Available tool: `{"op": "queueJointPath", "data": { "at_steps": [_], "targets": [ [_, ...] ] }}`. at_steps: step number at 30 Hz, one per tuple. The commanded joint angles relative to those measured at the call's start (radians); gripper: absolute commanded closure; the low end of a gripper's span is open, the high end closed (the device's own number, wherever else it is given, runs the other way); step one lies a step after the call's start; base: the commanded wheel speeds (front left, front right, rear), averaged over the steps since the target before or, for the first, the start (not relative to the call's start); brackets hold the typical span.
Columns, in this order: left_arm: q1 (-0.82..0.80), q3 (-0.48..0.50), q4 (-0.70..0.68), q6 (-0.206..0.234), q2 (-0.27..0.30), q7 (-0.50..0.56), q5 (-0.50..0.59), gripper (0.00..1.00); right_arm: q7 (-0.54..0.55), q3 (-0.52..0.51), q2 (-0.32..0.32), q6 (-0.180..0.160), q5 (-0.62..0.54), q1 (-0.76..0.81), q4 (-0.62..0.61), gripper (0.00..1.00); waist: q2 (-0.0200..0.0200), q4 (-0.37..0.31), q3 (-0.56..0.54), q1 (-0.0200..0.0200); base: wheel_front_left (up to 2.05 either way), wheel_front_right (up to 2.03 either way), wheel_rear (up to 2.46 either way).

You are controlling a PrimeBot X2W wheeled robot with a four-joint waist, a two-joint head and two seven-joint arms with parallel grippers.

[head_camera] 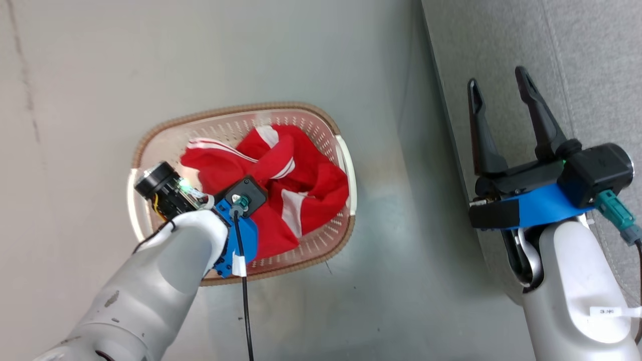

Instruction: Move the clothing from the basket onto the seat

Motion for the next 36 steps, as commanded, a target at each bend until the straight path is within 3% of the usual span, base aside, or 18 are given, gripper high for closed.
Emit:
{"op": "queueJointPath", "data": {
  "at_steps": [1,8,22,36],
  "targets": [
    [0.010,0.005,-0.006,0.000,-0.004,-0.009,-0.008,1.00,-0.001,-0.005,-0.004,0.000,-0.004,0.015,0.003,0.00,0.0000,0.037,-0.062,0.0001,0.00,0.00,0.00],
    [0.060,0.071,-0.090,0.023,-0.023,-0.023,-0.066,1.00,-0.001,-0.013,-0.004,0.000,-0.017,0.082,0.030,0.00,0.0000,0.075,-0.185,0.0001,0.00,0.00,0.00],
    [0.171,0.261,-0.396,0.078,0.026,-0.023,-0.088,1.00,-0.001,-0.030,-0.004,0.000,-0.010,0.213,0.067,0.00,0.0000,0.106,-0.404,0.0001,0.00,0.00,0.00],
    [0.142,0.367,-0.577,0.072,-0.010,-0.023,-0.073,1.00,-0.001,-0.050,-0.004,0.000,0.001,0.312,0.085,0.00,0.0000,0.125,-0.543,0.0001,0.00,0.00,0.00]
  ]
}}
